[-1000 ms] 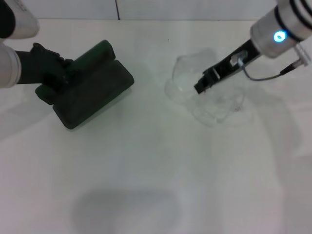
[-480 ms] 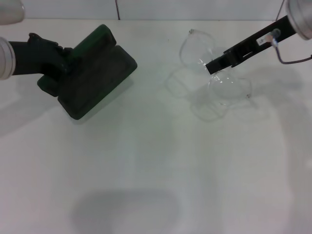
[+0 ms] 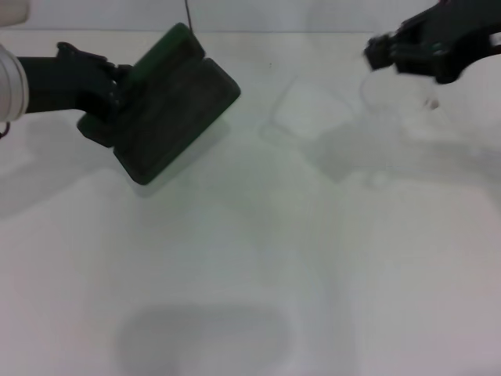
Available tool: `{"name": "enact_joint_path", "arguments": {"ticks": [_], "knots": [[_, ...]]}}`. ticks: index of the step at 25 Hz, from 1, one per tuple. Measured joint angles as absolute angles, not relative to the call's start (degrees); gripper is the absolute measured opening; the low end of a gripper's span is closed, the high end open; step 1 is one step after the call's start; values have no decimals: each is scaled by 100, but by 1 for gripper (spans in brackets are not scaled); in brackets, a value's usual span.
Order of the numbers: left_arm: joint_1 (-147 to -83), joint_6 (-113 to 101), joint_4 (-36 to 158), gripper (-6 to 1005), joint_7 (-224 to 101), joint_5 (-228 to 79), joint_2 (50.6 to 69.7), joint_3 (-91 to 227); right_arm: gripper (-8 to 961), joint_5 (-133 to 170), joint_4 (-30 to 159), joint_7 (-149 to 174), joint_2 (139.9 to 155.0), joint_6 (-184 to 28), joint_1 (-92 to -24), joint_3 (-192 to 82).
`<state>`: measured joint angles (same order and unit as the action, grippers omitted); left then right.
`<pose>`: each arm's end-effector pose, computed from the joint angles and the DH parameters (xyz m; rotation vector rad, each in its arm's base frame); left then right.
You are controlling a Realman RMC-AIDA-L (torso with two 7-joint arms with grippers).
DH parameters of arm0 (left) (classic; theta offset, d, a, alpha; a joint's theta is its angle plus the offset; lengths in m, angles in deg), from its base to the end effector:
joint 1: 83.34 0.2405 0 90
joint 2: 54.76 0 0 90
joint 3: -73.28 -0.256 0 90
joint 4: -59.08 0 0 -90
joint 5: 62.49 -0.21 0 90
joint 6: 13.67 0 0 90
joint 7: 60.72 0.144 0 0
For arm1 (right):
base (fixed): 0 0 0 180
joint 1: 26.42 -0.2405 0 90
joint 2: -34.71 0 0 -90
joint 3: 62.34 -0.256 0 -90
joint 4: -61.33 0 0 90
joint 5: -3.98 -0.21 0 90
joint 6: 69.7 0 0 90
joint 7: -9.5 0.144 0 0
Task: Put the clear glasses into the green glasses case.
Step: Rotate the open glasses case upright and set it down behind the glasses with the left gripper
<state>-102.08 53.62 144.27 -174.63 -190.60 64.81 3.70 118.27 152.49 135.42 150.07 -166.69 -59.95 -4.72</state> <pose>-0.2034 0.3626 0.0559 -2.4401 -0.4180 -0.0787 0.1031 0.3481 0.1016 -2.7830 0.3665 0.3532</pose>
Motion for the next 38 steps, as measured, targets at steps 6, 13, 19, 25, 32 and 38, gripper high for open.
{"name": "enact_joint_path", "arguments": {"ticks": [6,13,19,25,32,38], "knots": [[-10207,5889,14419,219,-17208,-18819,6484,345,71,10319,16029,12505,15044,-16820,-5109,-975],[-10227,6255,14426,220,-16523,-18520,6487,-392,71,9127,16042,11639,15045,-16943,-4307,-1383],[-10588,5732,14415,220,-16298,-18748,6493,-1156,72,8586,15484,11112,15048,-17383,-4006,-1755],[-11087,5408,14311,220,-16228,-19289,6495,-1670,72,8213,14502,10749,15028,-17811,-4028,-2456],[-11450,5306,13952,221,-16209,-19423,6500,-2369,72,8032,13770,10664,15012,-18443,-4064,-3339],[-11464,4816,13911,221,-16121,-19452,6503,-2820,72,8025,13459,10652,15002,-18722,-4051,-3681]]}}
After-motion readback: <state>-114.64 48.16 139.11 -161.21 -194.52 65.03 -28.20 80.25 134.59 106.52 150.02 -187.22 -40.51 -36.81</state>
